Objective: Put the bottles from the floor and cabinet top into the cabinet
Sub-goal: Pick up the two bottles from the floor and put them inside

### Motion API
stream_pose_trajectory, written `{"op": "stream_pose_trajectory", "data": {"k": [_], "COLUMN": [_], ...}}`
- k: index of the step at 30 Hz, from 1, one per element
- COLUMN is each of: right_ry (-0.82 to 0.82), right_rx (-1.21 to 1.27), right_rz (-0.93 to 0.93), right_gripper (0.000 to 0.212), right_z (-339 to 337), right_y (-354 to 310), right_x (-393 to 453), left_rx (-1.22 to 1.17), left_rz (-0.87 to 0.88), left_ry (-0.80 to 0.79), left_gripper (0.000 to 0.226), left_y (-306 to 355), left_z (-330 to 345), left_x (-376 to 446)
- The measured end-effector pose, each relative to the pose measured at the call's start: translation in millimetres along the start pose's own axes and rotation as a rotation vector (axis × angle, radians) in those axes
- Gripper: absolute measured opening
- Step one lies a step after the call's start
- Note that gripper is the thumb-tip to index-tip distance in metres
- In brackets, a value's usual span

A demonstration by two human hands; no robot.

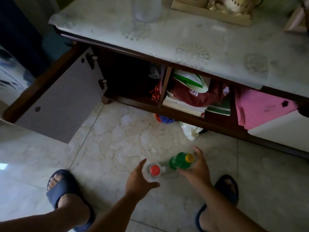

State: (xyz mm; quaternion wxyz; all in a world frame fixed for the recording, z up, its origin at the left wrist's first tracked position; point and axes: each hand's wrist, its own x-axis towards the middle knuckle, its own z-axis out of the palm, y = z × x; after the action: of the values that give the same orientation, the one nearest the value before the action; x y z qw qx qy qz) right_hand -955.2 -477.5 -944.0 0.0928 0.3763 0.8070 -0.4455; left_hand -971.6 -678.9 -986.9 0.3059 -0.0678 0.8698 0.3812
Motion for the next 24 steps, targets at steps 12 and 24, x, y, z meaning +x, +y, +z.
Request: {"op": "stream_pose_trajectory", "data": {"k": [12, 24], "right_ry": [-0.022, 0.053], "right_rx": [0.149, 0.051], "right_rz": [0.080, 0.030], "right_gripper": [0.068, 0.053], "right_z": [26, 24], "right_y": [19, 15], "right_x": [20, 20], "left_rx": [-0.062, -0.043], "left_rz": [0.062, 0.086], "left_ry": [0.164, 0.206], "left_gripper": [0.064, 0.044], "left_y": [-4, -5], "left_z": [32, 30], "left_x": [11, 20]}}
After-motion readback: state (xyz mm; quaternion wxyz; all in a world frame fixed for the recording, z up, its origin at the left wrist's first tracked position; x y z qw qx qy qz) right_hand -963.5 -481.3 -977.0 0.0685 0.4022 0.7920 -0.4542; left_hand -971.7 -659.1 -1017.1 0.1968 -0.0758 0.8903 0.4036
